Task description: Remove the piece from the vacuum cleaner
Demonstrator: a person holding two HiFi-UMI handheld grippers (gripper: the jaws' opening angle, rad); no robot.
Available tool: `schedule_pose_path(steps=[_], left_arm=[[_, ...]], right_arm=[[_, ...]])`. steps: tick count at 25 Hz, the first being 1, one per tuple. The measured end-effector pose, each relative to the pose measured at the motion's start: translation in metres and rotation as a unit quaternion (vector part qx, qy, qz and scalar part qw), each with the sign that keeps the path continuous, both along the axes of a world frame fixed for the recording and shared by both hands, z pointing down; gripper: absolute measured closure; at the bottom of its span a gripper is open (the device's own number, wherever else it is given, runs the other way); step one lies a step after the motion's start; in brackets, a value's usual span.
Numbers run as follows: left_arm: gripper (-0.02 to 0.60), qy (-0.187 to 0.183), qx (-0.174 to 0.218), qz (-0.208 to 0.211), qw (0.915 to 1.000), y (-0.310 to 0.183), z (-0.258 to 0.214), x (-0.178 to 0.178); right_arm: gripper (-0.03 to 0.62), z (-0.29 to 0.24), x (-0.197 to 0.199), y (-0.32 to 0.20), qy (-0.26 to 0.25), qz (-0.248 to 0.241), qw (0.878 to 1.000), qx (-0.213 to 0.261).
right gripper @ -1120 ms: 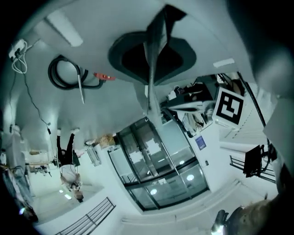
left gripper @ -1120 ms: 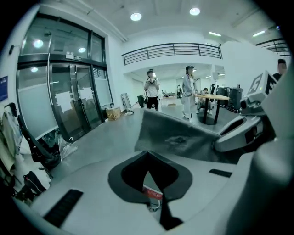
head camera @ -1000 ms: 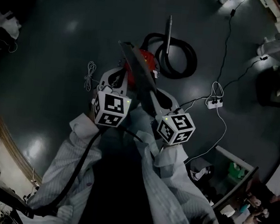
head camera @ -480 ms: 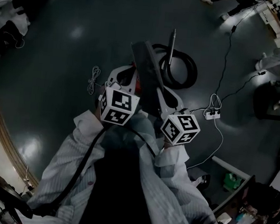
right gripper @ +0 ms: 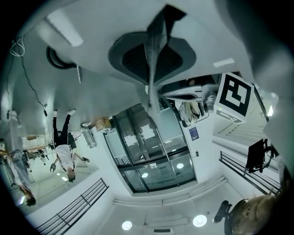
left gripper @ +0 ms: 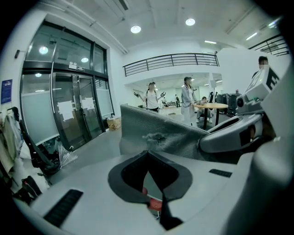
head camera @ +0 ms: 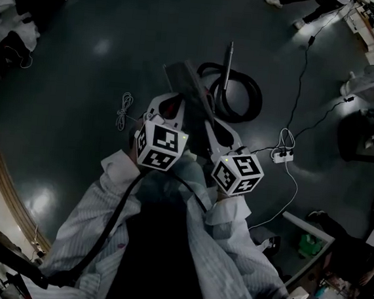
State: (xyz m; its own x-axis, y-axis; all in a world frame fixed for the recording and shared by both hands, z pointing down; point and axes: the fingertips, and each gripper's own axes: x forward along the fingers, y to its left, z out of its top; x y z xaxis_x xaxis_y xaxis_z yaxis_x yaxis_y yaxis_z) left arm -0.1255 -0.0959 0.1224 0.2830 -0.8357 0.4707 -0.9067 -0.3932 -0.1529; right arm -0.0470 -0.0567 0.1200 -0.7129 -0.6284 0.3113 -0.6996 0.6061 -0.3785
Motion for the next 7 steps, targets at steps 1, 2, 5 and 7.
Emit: schedule_pose_path(steps=[1,2,5,7], left_arm=[[0.577,0.001,-0.002,0.0,1.0,-0.005,0.002,-0.001],[0.577,0.002,-0.005,0.0,1.0,-0.01,0.005,-0.001],[0.577,0.001,-0.009,0.004,1.0,-0.025,0.011,-0.003],[0.577,-0.002,-0.008,0.006,0.9999,-0.033,0.012,-0.004]], right_arm=[[0.566,0.002,0.0,-0.005,0.002,0.0,1.0,-0.002],[0.566,0.005,-0.001,-0.01,0.004,0.001,1.0,-0.005],[0.566,0.009,-0.001,-0.024,0.005,0.008,1.0,-0.009],[0.566,0.009,-0.001,-0.032,0.003,0.011,1.0,-0.009]])
